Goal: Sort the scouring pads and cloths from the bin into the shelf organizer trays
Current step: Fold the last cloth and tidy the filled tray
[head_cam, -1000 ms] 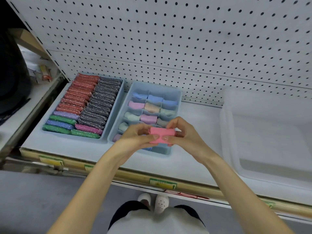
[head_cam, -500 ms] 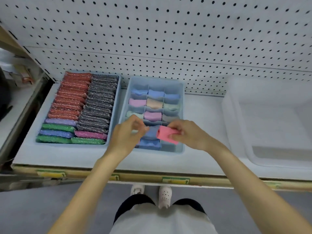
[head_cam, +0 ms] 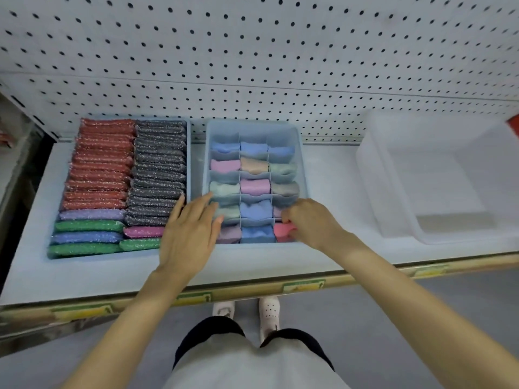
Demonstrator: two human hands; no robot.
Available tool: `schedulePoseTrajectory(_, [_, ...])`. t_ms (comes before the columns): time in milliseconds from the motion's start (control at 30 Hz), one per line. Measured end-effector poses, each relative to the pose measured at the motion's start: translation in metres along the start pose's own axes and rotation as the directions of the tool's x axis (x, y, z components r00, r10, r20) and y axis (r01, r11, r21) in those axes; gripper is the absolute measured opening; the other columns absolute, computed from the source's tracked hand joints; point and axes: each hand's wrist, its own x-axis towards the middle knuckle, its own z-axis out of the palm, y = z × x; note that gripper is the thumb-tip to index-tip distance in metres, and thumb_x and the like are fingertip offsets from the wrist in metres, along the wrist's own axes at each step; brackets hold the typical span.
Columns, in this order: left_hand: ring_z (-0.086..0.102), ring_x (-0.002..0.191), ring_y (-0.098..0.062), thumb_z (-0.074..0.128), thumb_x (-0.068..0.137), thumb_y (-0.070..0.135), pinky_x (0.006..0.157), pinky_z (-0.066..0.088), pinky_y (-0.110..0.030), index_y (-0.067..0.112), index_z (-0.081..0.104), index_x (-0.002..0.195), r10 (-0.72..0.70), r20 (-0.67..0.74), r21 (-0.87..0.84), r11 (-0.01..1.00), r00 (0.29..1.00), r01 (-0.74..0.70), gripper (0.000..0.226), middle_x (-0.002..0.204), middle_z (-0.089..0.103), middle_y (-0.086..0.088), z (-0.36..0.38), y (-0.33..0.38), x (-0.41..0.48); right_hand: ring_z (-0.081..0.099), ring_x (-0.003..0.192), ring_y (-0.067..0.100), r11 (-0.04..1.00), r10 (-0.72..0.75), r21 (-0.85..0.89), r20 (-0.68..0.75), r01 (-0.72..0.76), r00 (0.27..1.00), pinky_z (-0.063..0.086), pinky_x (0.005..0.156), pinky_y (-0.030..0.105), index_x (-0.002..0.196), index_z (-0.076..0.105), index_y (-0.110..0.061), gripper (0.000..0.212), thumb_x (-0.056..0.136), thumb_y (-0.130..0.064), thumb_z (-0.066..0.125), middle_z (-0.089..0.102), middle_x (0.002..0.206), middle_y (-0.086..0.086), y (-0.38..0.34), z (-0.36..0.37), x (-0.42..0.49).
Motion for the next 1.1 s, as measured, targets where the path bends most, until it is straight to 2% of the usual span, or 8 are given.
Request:
schedulePoseTrajectory(133, [0.057,0.118,-0.028,0.021,0.101,0.035,0.115,0.023,-0.045,0.005,0.065,0.118,0.004,-0.002,0.031,1.0,1.0,-0.004,0.056,0.135,0.056,-0.011,0.001,0.0,0.0,0.061,0.097,0.03,0.996,-0.065,-0.055,0.054,0.068,0.996,0.035,0.068,0.029,0.102,0.061,-0.019,0.016,0.087,-0.013,0.058,0.065,0.102,0.004,-0.001,-0.004,0.0])
schedulePoseTrajectory(300, [0.057,0.117,-0.027,0.018,0.101,0.036,0.115,0.026,-0.046,0.006,0.067,0.113,0.0,-0.018,0.053,0.999,1.0,0.001,0.058,0.134,0.057,-0.01,0.0,0.001,0.001,0.047,0.062,0.024,0.977,-0.137,0.198,0.32,0.075,0.937,0.033,0.059,0.031,0.059,0.048,-0.02,0.03,0.084,-0.021,0.064,0.049,0.058,0.0,0.013,-0.026,0.01])
schedulePoseTrajectory(400, [0.057,0.118,-0.027,0.017,0.101,0.036,0.114,0.027,-0.047,0.007,0.067,0.113,-0.003,-0.027,0.055,0.998,1.0,0.004,0.059,0.135,0.056,-0.01,0.002,0.002,0.002,0.039,0.057,0.021,0.987,-0.111,0.142,0.3,0.071,0.948,0.031,0.055,0.03,0.053,0.041,-0.017,0.036,0.083,-0.019,0.062,0.041,0.053,0.0,0.006,-0.028,0.016])
schedulePoseTrajectory(533, [0.057,0.116,-0.028,0.018,0.101,0.037,0.113,0.029,-0.048,0.006,0.065,0.113,-0.025,-0.063,0.066,0.997,0.998,0.029,0.058,0.134,0.057,-0.011,0.004,0.005,0.001,0.051,0.07,0.026,0.996,-0.069,0.077,0.209,0.054,0.975,0.031,0.058,0.028,0.065,0.053,-0.018,0.024,0.087,-0.024,0.059,0.052,0.067,0.0,-0.002,-0.013,0.009])
schedulePoseTrajectory(667, [0.061,0.109,-0.032,0.01,0.104,0.038,0.111,0.032,-0.048,0.002,0.065,0.111,-0.037,-0.121,0.056,0.997,0.992,0.044,0.066,0.127,0.061,-0.014,0.004,0.008,0.002,0.063,0.088,0.021,0.942,-0.073,0.336,0.215,-0.003,0.974,0.048,0.078,0.032,0.088,0.075,-0.018,0.012,0.087,-0.016,0.063,0.072,0.091,-0.004,0.013,-0.019,0.009])
schedulePoseTrajectory(833, [0.065,0.102,-0.035,0.016,0.105,0.038,0.106,0.042,-0.043,-0.002,0.067,0.108,-0.029,-0.21,0.013,0.999,0.977,0.033,0.065,0.109,0.067,-0.017,0.009,0.019,-0.012,0.064,0.095,0.019,0.81,0.083,0.586,-0.061,-0.031,0.995,0.047,0.086,0.031,0.101,0.072,-0.01,0.015,0.09,-0.017,0.063,0.072,0.102,0.003,0.002,-0.021,0.033])
schedulePoseTrajectory(967, [0.064,0.11,-0.035,0.017,0.106,0.037,0.1,0.045,-0.038,0.0,0.064,0.116,-0.015,-0.193,-0.089,0.996,0.981,-0.003,0.061,0.117,0.067,-0.015,0.007,0.019,-0.019,0.06,0.09,0.032,0.899,-0.085,0.434,0.037,0.061,0.996,0.043,0.075,0.036,0.083,0.062,-0.01,0.02,0.093,-0.025,0.053,0.067,0.089,0.011,-0.023,-0.004,0.054])
schedulePoseTrajectory(1100, [0.058,0.117,-0.025,0.028,0.103,0.029,0.111,0.034,-0.041,0.002,0.059,0.125,0.023,-0.214,-0.127,0.991,0.977,-0.051,0.046,0.131,0.06,-0.012,-0.003,0.011,-0.018,0.053,0.111,0.028,0.961,-0.132,0.255,0.076,0.108,0.988,0.033,0.089,0.035,0.115,0.058,-0.012,0.031,0.099,-0.034,0.043,0.061,0.117,0.009,-0.027,0.0,0.06])
